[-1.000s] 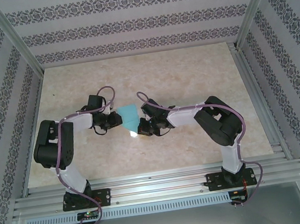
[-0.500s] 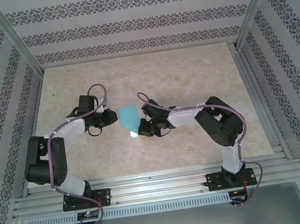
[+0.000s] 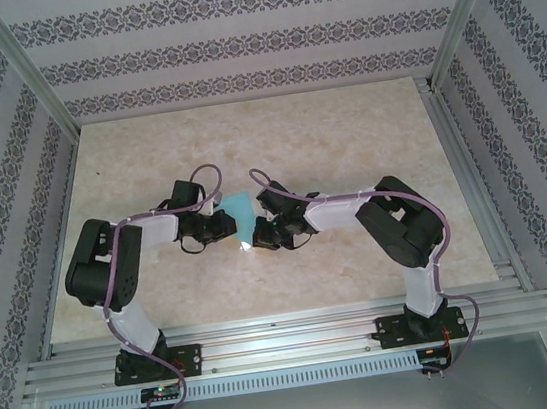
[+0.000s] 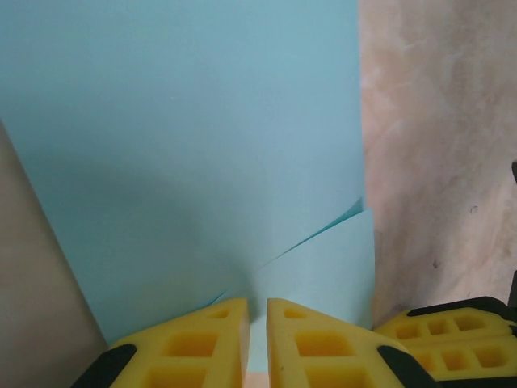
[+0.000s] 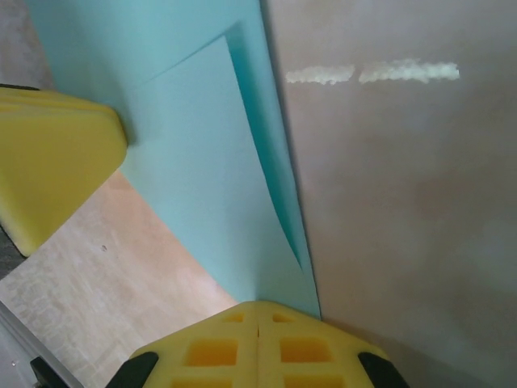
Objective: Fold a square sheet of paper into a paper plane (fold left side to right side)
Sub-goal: Third fold the triangle at the center of the table.
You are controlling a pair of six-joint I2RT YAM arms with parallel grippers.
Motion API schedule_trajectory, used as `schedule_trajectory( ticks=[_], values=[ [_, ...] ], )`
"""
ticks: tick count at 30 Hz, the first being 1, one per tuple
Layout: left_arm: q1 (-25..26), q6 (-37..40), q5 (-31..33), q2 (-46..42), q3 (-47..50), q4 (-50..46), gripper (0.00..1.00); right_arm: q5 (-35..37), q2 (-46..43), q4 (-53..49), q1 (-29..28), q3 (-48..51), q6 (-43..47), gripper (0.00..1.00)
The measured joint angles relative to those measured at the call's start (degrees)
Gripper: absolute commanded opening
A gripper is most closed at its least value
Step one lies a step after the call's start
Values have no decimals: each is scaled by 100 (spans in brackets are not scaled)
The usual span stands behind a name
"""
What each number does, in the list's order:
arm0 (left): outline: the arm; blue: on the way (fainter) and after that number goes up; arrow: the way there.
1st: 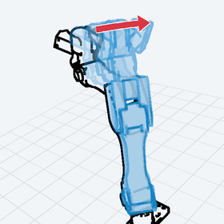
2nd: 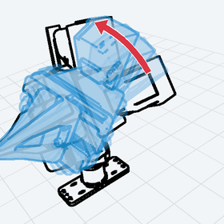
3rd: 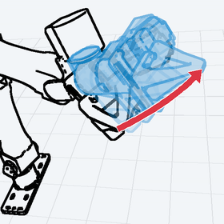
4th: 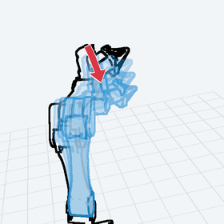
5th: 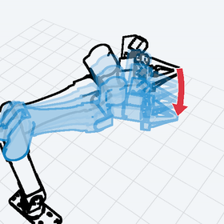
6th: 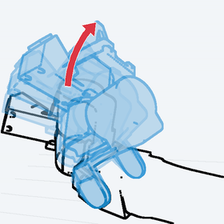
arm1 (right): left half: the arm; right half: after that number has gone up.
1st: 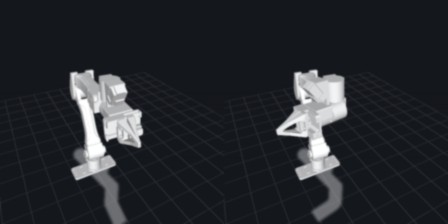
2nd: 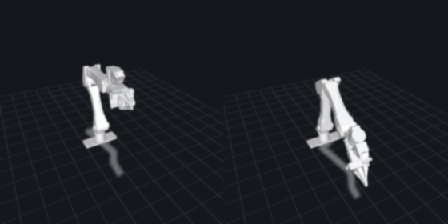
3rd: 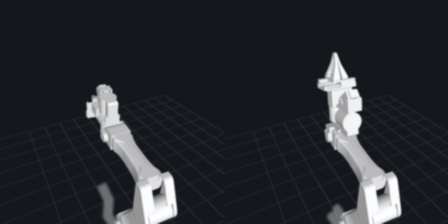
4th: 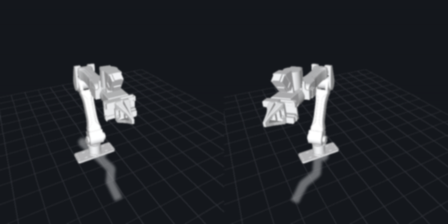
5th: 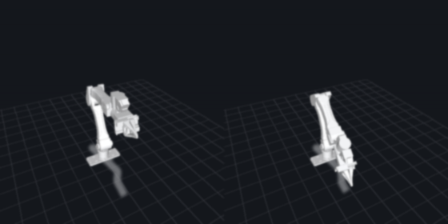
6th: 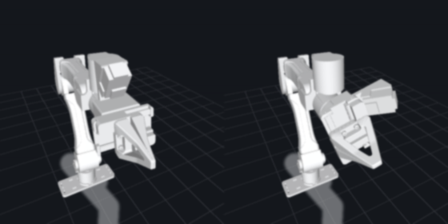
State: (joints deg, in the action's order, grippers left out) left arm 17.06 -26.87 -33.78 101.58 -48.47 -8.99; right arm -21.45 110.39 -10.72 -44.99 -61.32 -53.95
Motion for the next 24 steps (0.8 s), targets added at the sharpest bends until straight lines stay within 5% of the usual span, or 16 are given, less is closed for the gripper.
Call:
schedule_trajectory(
  ticks=[24],
  values=[
    [144,70,238,44,-50,66,14,249,466,-170,-146,-713,-621,7]
  ],
)
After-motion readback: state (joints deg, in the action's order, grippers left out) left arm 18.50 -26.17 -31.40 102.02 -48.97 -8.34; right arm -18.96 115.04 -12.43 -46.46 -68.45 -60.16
